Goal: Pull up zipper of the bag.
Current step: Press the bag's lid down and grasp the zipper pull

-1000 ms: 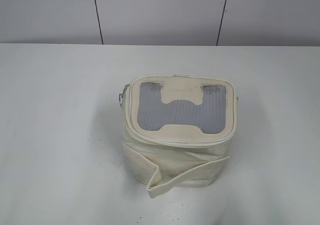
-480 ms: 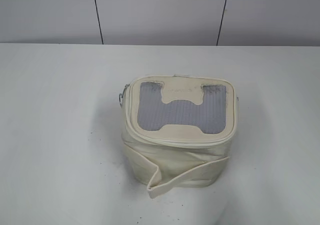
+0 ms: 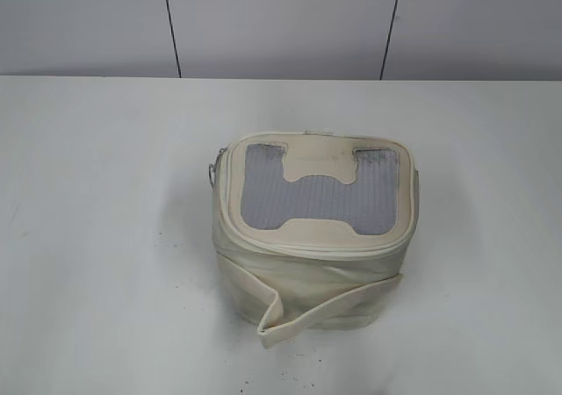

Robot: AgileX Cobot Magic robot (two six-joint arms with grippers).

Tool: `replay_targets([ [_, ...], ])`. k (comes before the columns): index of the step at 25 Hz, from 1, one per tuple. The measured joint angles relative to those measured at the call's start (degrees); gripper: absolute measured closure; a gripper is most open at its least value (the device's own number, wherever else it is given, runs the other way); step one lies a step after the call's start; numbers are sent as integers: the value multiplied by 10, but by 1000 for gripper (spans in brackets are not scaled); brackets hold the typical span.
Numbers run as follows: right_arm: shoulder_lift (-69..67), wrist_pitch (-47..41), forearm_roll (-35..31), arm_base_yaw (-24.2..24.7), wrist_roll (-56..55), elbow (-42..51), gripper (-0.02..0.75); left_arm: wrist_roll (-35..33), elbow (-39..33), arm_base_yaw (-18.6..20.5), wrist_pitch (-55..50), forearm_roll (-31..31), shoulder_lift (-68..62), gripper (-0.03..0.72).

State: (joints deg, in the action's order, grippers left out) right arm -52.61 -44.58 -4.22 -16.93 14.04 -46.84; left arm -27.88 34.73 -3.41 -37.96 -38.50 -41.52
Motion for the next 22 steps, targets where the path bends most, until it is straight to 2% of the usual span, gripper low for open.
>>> replay_targets([
  [3, -106, -8, -42, -14, 82, -90, 281, -68, 29, 0, -22, -63, -105, 380],
  [6, -217, -57, -113, -17, 184, -192, 290, -118, 65, 0, -60, -102, -189, 380],
  [11, -388, -192, -220, -23, 278, -369, 290, -147, 136, 0, -118, -115, -319, 379],
  [16, -520, -243, -244, -44, 288, -513, 290, -180, 198, 0, -163, -117, -412, 379],
  [22, -630, -243, -248, -80, 302, -592, 290, -189, 258, -5, -193, -117, -492, 376],
])
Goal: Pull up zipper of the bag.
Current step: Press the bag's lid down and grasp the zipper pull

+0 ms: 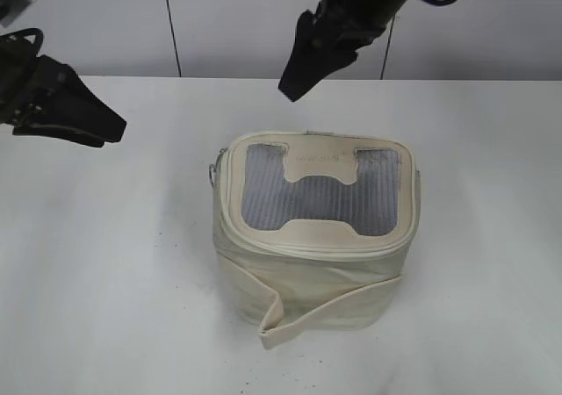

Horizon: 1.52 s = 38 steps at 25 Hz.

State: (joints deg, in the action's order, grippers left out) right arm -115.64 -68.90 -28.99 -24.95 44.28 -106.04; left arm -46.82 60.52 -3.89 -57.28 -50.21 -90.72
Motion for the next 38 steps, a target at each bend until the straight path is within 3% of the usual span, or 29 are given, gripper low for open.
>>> replay_targets([
  [12, -80, -3, -2, -18, 14, -8, 302, -22, 61, -74, -38, 36, -64, 286],
  [20, -83, -4, 5, -19, 27, -8, 427, -24, 95, -125, 1, 158, -67, 277],
  [24, -83, -4, 5, -19, 33, -8, 496, -24, 96, -149, 15, 180, -67, 272],
  [30, -85, -12, 2, -19, 35, -8, 692, -24, 97, -162, 41, 182, -67, 258],
  [38, -85, -12, 0, -19, 36, -8, 698, -37, 97, -162, 54, 179, -67, 230],
])
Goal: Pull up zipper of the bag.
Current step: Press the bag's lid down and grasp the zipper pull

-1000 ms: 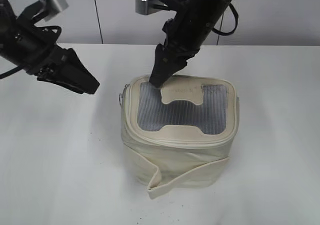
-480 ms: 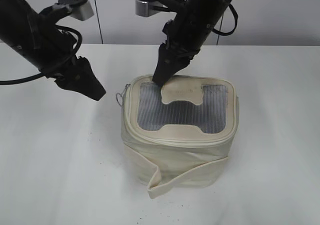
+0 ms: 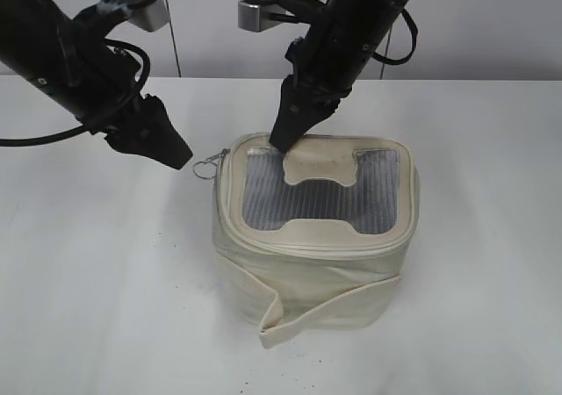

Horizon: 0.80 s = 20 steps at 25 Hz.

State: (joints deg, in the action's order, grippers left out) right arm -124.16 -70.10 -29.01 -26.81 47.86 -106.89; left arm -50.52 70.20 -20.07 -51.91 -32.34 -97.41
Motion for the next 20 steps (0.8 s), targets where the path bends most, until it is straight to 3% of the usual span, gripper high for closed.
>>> replay_targets([
  [5, 0, 0, 0, 0, -1, 0, 698, -12, 0, -7, -1, -3, 0, 190],
  [11, 0, 0, -1, 0, -1, 0, 698, -28, 0, -48, 6, 69, 0, 181],
  [20, 0, -1, -1, 0, -2, 0, 699, -30, 1, -84, 63, 111, -21, 180],
])
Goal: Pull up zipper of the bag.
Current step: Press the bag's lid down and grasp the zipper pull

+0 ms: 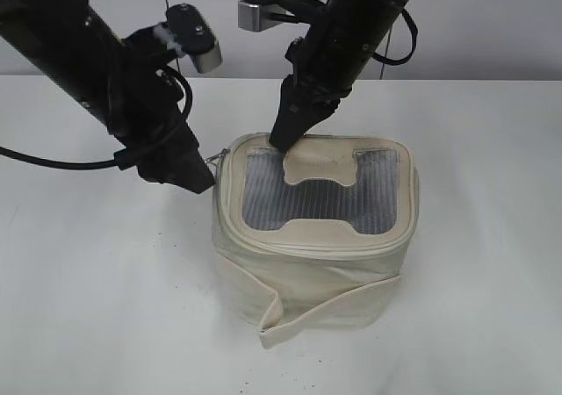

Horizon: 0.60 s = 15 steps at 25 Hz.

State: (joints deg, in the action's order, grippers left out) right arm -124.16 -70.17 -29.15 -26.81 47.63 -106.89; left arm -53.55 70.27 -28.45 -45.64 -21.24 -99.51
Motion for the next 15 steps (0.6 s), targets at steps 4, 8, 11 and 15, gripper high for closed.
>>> replay_targets([
  [4, 0, 0, 0, 0, 0, 0, 699, 0, 0, 0, 13, 4, -27, 200],
  [8, 0, 0, 0, 0, 0, 0, 699, 0, 3, 0, 25, 1, -32, 423],
  [11, 0, 0, 0, 0, 0, 0, 699, 0, 5, 0, 20, 0, -32, 640],
  [15, 0, 0, 0, 0, -3, 0, 699, 17, 6, 0, -10, 0, -32, 691],
])
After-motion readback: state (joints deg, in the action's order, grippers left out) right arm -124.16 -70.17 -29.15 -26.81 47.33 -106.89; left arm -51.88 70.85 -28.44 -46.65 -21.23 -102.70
